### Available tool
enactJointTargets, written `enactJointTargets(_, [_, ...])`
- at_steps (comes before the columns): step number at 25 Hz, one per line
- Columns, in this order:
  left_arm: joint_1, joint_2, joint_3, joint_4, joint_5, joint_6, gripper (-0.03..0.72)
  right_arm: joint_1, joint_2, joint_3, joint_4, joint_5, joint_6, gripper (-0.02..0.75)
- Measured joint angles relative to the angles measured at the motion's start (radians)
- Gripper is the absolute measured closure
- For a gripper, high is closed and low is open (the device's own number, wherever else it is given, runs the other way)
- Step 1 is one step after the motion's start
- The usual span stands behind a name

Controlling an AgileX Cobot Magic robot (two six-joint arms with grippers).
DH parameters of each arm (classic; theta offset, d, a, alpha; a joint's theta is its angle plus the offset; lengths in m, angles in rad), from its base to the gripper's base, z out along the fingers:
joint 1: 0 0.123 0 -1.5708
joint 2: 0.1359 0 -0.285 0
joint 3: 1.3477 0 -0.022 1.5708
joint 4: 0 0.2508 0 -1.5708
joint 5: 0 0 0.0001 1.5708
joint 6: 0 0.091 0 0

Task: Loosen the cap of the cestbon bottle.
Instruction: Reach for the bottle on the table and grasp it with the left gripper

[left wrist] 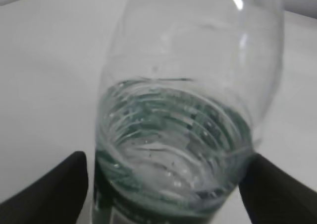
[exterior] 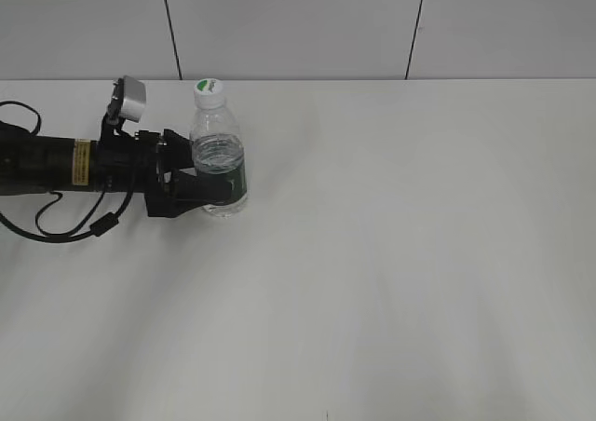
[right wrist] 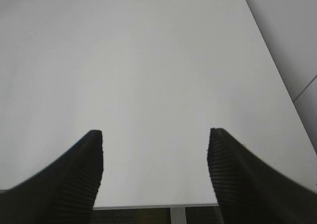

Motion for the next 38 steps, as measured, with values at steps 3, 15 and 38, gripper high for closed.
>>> enactJointTargets(3, [-0.038, 0.000, 0.000, -0.051, 0.049, 0.000, 0.120, 0.000, 0.000, 0.000, 0.000, 0.000, 0.000, 0.232])
enactJointTargets(15, [-0.104, 0.001, 0.000, -0.141, 0.082, 0.072, 0.134, 0.000, 0.000, 0.000, 0.000, 0.000, 0.000, 0.232])
enactJointTargets(38, [-0.104, 0.059, -0.001, -0.129, -0.011, 0.090, 0.230, 0.000, 0.000, 0.000, 0.000, 0.000, 0.000, 0.232])
